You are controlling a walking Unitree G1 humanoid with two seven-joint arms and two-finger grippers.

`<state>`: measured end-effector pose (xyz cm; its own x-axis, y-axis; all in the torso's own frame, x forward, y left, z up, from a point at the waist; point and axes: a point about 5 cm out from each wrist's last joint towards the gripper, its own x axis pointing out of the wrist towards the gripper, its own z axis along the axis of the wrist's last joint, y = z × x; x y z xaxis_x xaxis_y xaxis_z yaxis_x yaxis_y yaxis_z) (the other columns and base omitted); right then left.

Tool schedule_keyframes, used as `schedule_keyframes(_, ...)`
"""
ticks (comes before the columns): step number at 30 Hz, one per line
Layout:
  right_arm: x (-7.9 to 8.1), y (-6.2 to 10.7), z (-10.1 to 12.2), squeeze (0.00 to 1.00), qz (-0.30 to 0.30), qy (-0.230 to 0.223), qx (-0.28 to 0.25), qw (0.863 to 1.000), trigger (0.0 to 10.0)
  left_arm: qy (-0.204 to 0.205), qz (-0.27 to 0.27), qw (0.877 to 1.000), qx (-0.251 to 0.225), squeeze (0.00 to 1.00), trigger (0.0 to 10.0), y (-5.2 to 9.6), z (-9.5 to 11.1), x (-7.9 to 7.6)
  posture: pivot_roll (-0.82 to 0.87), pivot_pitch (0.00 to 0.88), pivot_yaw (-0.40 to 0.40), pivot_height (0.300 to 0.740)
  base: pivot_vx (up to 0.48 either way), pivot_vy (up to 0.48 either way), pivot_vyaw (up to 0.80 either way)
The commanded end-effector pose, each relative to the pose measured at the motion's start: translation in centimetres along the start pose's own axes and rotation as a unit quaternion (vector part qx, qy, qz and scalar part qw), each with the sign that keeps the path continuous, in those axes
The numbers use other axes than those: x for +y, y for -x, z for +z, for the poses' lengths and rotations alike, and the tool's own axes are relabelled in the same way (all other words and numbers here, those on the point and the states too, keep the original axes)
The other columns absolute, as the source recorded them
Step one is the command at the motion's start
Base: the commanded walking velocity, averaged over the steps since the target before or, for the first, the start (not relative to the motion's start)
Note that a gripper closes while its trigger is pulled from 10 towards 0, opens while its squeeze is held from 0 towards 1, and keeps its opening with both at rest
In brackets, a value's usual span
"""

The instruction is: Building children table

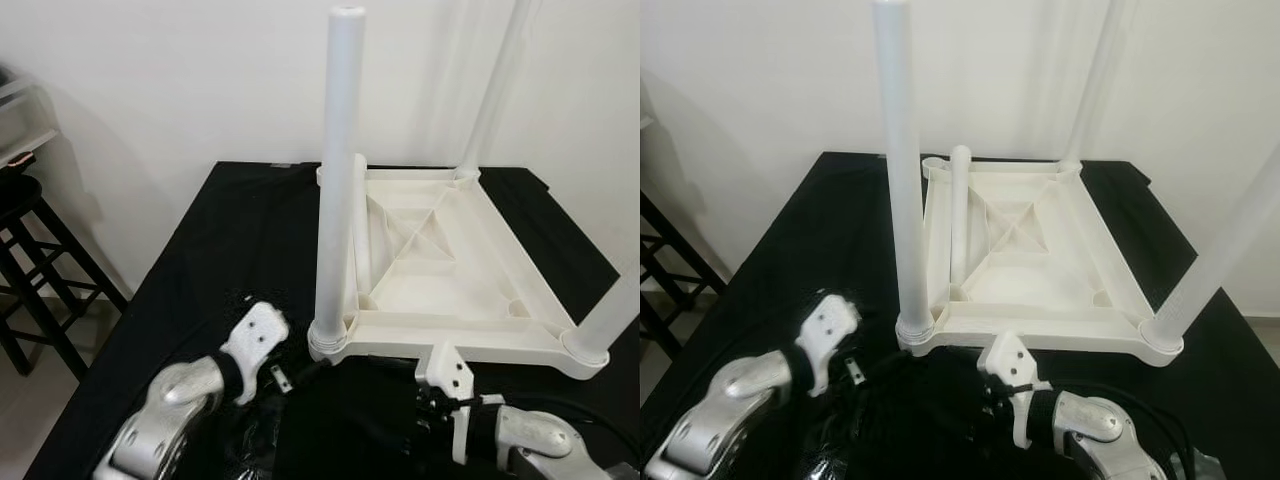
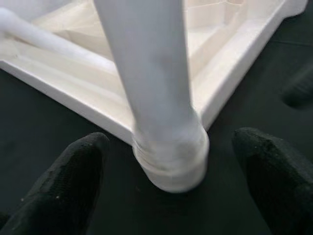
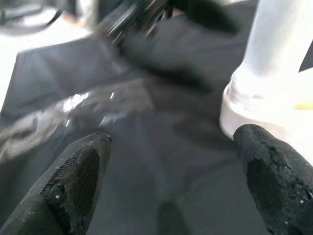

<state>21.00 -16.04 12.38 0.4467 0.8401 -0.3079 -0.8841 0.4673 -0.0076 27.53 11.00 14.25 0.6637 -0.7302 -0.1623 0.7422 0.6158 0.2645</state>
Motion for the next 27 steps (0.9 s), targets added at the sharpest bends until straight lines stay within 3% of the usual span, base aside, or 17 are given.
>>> schedule_keyframes(1,-0.1,0.0,-0.3,0.00,0.000,0.005,0.007,1.000,10.0,0.006,-0.009,1.000,0.008,0.00,10.0,-0.2,-0.2,-0.1,-0.05,0.000,-0.002,0.740,0.000,0.000,0.00)
schedule_keyframes(6,-0.9,0.6,-0.3,0.00,-0.019,0.014,0.017,1.000,10.0,0.017,-0.064,0.997,-0.030,0.00,10.0,-0.6,1.5,-0.5,-0.05,0.000,0.004,0.740,0.000,0.000,0.00)
schedule_keyframes(12,-1.7,1.2,-0.2,0.00,-0.033,0.020,0.025,0.999,10.0,0.024,-0.084,0.996,-0.028,0.00,10.0,-0.1,1.2,-0.7,-0.05,0.000,-0.009,0.740,0.000,0.000,0.00)
schedule_keyframes(16,-1.7,1.3,-0.1,0.00,-0.029,0.020,0.023,0.999,10.0,0.070,-0.111,0.990,-0.055,0.00,10.0,-0.3,1.6,-0.9,-0.05,0.000,-0.020,0.740,0.000,0.000,0.00)
schedule_keyframes(19,-2.0,1.3,0.1,0.00,-0.038,0.018,0.014,0.999,10.0,0.071,-0.138,0.986,-0.053,0.00,10.0,-0.3,1.5,-1.3,-0.06,0.000,-0.024,0.740,0.000,0.000,0.00)
schedule_keyframes(27,-2.3,1.3,0.5,0.00,-0.046,0.011,-0.007,0.999,10.0,0.056,-0.123,0.990,-0.039,0.00,10.0,-1.6,1.0,-1.4,-0.06,0.004,-0.027,0.740,0.000,0.000,0.00)
